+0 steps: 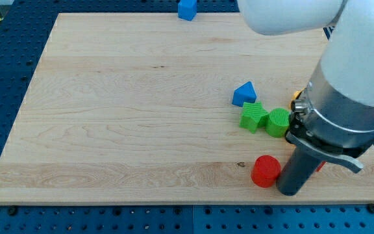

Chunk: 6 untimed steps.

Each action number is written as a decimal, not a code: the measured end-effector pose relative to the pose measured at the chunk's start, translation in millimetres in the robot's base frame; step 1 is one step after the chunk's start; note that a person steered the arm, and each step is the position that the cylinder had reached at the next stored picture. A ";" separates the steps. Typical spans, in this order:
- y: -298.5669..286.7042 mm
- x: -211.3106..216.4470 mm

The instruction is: Push the red circle towards up

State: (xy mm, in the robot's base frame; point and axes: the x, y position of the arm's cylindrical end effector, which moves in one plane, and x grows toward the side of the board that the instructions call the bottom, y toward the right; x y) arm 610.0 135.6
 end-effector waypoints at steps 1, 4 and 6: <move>-4.8 3.1; -23.3 5.9; -39.5 -11.8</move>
